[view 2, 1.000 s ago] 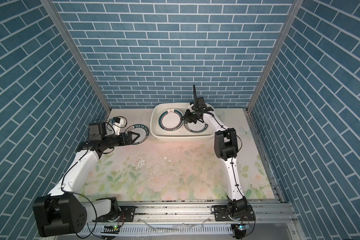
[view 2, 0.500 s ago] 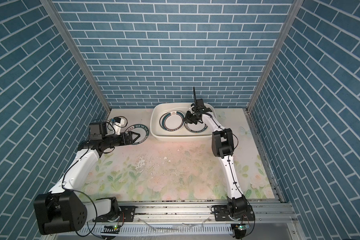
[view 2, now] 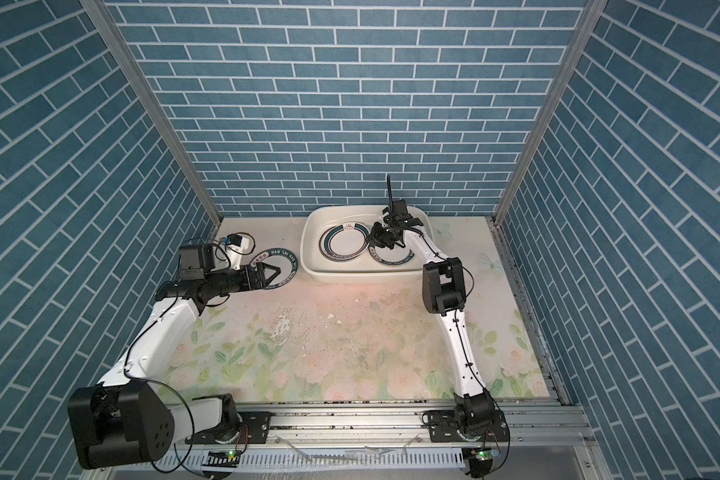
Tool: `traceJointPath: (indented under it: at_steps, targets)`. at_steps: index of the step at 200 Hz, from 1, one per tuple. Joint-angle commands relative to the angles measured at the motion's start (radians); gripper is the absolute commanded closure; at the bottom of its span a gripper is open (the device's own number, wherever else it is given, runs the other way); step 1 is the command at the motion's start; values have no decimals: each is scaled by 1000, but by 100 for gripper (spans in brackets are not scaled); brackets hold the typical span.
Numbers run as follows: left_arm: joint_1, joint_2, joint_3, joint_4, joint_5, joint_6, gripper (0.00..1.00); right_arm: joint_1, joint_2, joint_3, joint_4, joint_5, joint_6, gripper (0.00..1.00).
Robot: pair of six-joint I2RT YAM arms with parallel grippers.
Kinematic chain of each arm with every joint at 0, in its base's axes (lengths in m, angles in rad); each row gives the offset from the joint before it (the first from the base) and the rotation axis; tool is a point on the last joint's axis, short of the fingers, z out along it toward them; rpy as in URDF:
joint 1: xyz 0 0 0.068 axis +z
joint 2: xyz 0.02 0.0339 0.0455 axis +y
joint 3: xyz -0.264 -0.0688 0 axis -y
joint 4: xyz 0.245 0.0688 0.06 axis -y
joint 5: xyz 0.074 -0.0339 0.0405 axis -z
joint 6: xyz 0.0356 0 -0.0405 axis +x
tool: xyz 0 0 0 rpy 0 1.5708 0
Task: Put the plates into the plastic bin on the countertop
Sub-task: 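Carry the red-ringed plate into the bin and lower it with the right gripper, then open the right gripper and release the red-ringed plate in the bin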
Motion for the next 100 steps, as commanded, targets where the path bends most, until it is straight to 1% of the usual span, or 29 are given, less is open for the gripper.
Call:
traceJointPath:
  at_steps: [1,42,69,100]
  targets:
    - [6,3,11,6,6,8,0,7,19,28,11,7,8,84]
    - [5,2,11,11,6,4,0,16,17,29,-1,19,7,77]
    - [4,4,9,15,6,2,0,20,17,39,-22,24,-2,75]
    - [5,8,8,15,3,4,0,27,7,53,-68,61,-38,73]
